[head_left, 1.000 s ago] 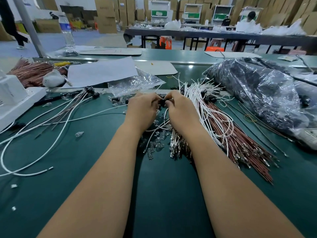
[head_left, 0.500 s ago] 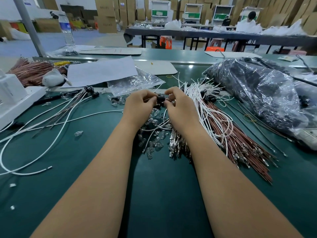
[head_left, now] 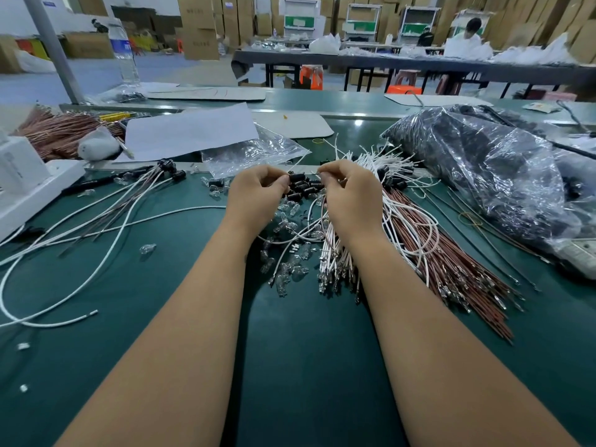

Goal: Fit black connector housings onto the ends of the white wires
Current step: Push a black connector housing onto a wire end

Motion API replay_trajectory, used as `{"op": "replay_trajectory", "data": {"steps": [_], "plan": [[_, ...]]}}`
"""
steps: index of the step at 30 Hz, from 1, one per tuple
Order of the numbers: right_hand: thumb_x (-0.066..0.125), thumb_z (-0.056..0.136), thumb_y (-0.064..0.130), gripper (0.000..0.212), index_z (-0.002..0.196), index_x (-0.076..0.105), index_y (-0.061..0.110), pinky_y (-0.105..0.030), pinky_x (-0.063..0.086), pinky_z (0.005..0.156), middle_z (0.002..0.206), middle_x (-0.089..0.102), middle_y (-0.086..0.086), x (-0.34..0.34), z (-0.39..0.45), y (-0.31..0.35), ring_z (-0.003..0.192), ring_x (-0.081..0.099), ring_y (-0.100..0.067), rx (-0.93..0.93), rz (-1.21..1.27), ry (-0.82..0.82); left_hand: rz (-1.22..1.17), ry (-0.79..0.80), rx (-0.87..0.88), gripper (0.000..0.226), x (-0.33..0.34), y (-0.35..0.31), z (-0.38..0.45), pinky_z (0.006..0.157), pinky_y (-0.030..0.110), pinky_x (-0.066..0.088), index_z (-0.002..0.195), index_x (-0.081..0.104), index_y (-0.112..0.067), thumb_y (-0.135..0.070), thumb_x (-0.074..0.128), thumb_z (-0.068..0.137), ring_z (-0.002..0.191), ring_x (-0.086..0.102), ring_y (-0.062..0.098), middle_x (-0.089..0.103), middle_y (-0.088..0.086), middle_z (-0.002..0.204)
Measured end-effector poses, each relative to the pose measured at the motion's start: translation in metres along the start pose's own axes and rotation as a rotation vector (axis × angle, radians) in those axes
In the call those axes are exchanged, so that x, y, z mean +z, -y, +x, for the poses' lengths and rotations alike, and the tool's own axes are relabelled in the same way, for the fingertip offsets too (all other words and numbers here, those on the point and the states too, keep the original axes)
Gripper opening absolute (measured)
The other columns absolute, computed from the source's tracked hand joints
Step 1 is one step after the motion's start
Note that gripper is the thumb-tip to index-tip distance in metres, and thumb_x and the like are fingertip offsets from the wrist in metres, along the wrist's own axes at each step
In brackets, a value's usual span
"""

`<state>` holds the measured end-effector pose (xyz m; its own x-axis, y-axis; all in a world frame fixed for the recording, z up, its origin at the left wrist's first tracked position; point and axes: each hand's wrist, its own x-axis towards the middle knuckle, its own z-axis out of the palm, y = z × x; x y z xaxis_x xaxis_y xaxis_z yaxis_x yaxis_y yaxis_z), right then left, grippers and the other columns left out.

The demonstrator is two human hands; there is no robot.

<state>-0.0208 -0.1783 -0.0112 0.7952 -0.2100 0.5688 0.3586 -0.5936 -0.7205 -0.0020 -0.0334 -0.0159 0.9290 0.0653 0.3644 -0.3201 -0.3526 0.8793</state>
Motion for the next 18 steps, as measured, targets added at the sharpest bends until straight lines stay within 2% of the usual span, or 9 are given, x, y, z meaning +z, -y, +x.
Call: {"op": "replay_trajectory", "data": {"steps": [4,7,10,15,18], "plan": [[0.061,0.092,0.013,0.011,0.091,0.068,0.021,-0.018,0.043,0.066,0.076,0.059,0.019,0.0002,0.0008,-0.0001,0.072,0.056,-0.002,0.018,0.061,-0.042,-0.008,0.011,0.013,0.006,0.0011,-0.0015,-0.0013,0.072,0.026,0.052,0.092,0.068,-0.015,-0.015,0.062,0.092,0.075,0.062,0.014,0.071,0.007,0.084],[0.059,0.093,0.015,0.012,0.087,0.061,0.025,-0.015,0.039,0.059,0.071,0.056,0.018,0.0009,-0.0005,-0.0002,0.065,0.052,0.001,-0.001,0.068,-0.053,-0.012,0.013,0.031,0.006,0.0006,-0.0029,-0.0020,0.071,0.022,0.052,0.092,0.068,-0.014,-0.015,0.062,0.093,0.074,0.062,0.013,0.071,0.005,0.082],[0.058,0.095,0.018,0.008,0.087,0.061,0.021,-0.012,0.035,0.055,0.068,0.053,0.017,0.0007,-0.0012,-0.0012,0.061,0.049,0.002,-0.026,0.032,-0.051,-0.048,0.018,0.042,0.006,0.0003,-0.0044,-0.0039,0.074,0.029,0.054,0.092,0.067,-0.012,-0.013,0.062,0.092,0.074,0.062,0.016,0.070,0.009,0.083],[0.056,0.096,0.019,0.009,0.089,0.061,0.018,-0.024,0.041,0.058,0.070,0.057,0.014,0.0007,-0.0011,-0.0019,0.064,0.053,-0.006,-0.019,0.048,-0.046,-0.065,0.025,0.061,0.008,0.0006,-0.0051,-0.0043,0.072,0.031,0.053,0.088,0.066,-0.015,-0.010,0.061,0.092,0.073,0.060,0.016,0.070,0.016,0.084],[0.056,0.096,0.020,0.010,0.087,0.059,0.020,-0.029,0.044,0.062,0.072,0.060,0.011,0.0004,-0.0006,-0.0017,0.068,0.057,-0.012,-0.008,0.068,-0.047,-0.057,0.035,0.073,0.014,0.0036,-0.0060,-0.0040,0.072,0.032,0.054,0.084,0.064,-0.021,-0.009,0.061,0.091,0.072,0.063,0.017,0.070,0.008,0.079]]}}
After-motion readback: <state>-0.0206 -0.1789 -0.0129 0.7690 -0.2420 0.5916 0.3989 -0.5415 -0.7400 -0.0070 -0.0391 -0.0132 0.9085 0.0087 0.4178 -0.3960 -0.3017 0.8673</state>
